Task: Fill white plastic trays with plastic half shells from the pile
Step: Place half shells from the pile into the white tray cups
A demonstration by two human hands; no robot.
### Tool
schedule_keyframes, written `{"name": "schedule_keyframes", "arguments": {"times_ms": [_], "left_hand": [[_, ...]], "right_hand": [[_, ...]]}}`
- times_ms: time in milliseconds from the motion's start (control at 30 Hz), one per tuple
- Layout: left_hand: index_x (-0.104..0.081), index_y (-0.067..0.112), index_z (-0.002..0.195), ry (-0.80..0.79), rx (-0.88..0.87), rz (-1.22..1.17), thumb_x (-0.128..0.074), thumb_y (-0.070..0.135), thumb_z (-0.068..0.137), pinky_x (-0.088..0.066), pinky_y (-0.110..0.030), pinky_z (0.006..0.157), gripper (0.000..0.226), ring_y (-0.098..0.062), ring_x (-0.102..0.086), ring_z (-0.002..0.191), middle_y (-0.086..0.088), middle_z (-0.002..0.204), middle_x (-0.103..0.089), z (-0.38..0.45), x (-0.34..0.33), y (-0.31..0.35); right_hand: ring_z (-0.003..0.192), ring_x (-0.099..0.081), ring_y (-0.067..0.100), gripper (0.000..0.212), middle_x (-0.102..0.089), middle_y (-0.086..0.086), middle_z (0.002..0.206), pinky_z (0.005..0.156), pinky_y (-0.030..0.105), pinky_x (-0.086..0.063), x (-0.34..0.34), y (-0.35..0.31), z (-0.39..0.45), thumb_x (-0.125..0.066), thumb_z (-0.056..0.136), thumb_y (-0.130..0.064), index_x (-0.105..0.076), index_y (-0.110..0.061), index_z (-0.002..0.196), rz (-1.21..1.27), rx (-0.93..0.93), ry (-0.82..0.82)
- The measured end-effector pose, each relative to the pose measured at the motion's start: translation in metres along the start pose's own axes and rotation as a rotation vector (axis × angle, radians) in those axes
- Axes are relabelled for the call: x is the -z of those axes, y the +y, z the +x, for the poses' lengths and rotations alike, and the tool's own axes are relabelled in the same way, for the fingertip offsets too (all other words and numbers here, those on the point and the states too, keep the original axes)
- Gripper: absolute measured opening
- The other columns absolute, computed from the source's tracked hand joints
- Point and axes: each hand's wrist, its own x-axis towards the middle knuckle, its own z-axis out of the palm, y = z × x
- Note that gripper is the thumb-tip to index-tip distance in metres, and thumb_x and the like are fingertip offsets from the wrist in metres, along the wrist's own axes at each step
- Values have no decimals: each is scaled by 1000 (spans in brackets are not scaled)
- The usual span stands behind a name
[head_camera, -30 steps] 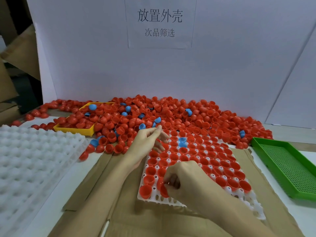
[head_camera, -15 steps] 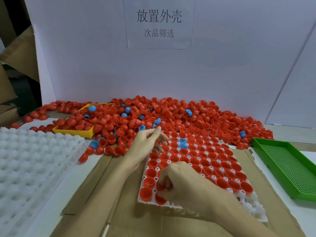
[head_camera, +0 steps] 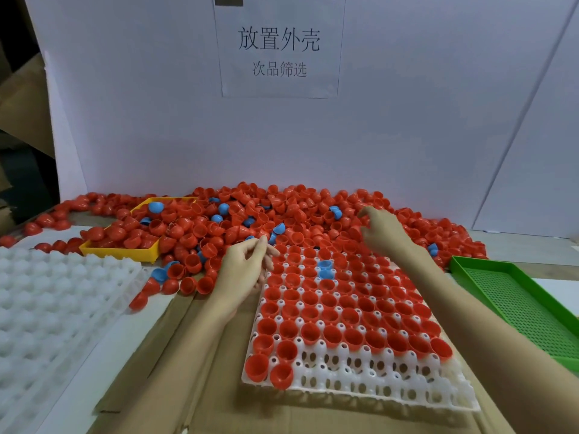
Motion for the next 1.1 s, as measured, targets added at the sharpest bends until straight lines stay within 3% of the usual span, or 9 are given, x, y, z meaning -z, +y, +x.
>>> {"name": "schedule_keyframes", "arguments": {"times_ms": [133,233,333,433,600,733,833,933,1100], "left_hand": [[-75,10,87,9,3,6,-48,32,109,-43,-18,48,42,-11,-53,50,-1,64,-63,1,1,-1],[-75,9,87,-4,4,-3,-48,32,109,-42,-17,47,41,-10,-52,49,-1,63,-62,1,0,0],[-75,9,87,-18,-13,-13,-48,31,109,-42,-17,48,41,-11,-52,50,-5,67,-64,1,0,2],[-75,9,86,-26,-20,-17,-49,30,109,-43,-17,49,41,-11,-53,51,-8,68,-65,1,-1,3],[-76,11,85,-30,-11,-11,-49,31,109,-43,-16,48,41,-10,-55,50,-7,68,-65,-1,-1,2],[-76,13,85,-57,-11,3,-50,32,108,-44,-18,48,39,-13,-55,51,-3,67,-66,-2,-1,3],[-75,17,89,-88,-72,41,-56,29,105,-46,-20,52,28,-14,-58,53,-1,68,-66,-4,-4,6],[-74,25,101,-144,-184,78,-66,24,101,-53,-22,61,9,-12,-69,67,3,85,-73,-9,-8,12],[-69,34,122,-295,-343,123,-69,19,99,-61,-34,87,27,-11,-65,119,13,130,-63,-15,-16,16]], "right_hand": [[154,-32,38,76,-22,12,172,119,51,-40,-13,46,18,-47,100,12,-39,-35,160,-65,12,-130],[155,-33,31,77,-29,3,171,121,47,-40,-17,56,23,-50,98,15,-47,-36,155,-90,111,-194],[136,-56,28,57,-58,6,150,112,42,-50,-18,53,26,-65,97,5,-63,-29,142,-108,142,-91],[114,-68,26,39,-71,9,130,98,39,-58,-16,51,24,-67,97,2,-73,-21,128,-95,127,-9],[96,-73,25,35,-77,15,112,89,38,-61,-12,53,15,-54,98,12,-79,-11,106,54,101,155],[78,-69,8,24,-78,8,99,72,18,-56,-5,46,2,-62,99,4,-79,-10,107,263,100,242],[71,-68,5,18,-77,0,88,67,18,-54,2,33,-17,-68,99,-6,-80,-18,104,414,105,219],[65,-67,9,15,-75,-6,72,62,20,-54,5,18,-43,-69,99,-15,-81,-24,100,583,126,136],[60,-61,5,15,-72,-5,68,61,21,-52,5,-6,-78,-67,102,-17,-80,-21,98,762,223,-27]]}}
